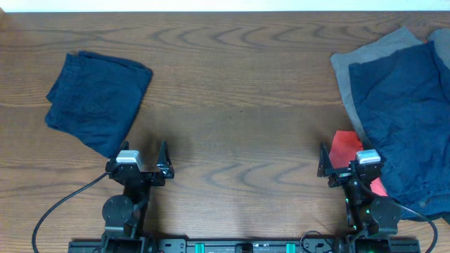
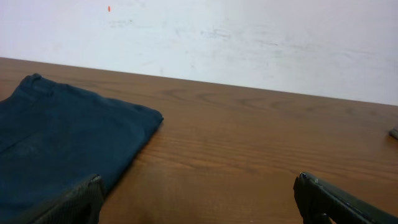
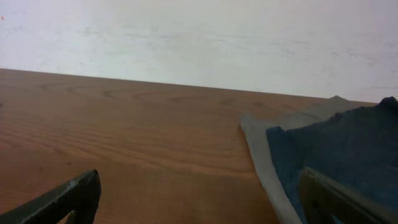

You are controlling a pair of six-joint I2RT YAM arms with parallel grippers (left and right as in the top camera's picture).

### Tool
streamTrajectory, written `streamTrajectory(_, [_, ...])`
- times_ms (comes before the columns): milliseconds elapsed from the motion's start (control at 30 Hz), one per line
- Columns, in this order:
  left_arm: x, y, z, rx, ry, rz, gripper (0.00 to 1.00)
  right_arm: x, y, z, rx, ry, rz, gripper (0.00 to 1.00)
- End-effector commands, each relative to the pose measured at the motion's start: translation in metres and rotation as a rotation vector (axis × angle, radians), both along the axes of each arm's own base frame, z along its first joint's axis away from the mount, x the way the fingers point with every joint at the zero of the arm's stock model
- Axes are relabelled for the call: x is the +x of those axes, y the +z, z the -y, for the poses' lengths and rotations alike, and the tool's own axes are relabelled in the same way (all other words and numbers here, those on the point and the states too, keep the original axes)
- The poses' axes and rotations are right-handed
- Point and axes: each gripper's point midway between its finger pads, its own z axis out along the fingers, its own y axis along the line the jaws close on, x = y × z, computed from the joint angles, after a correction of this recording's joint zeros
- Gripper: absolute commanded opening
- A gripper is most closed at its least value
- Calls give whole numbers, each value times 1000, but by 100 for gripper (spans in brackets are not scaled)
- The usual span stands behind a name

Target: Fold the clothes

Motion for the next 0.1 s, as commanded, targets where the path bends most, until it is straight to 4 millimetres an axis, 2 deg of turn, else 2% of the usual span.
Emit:
streamTrajectory(0, [-1, -14, -1, 12, 0, -48, 98, -1, 0, -4, -18, 18, 3, 99])
streamTrajectory(67, [-1, -14, -1, 12, 0, -48, 98, -1, 0, -4, -18, 18, 3, 99])
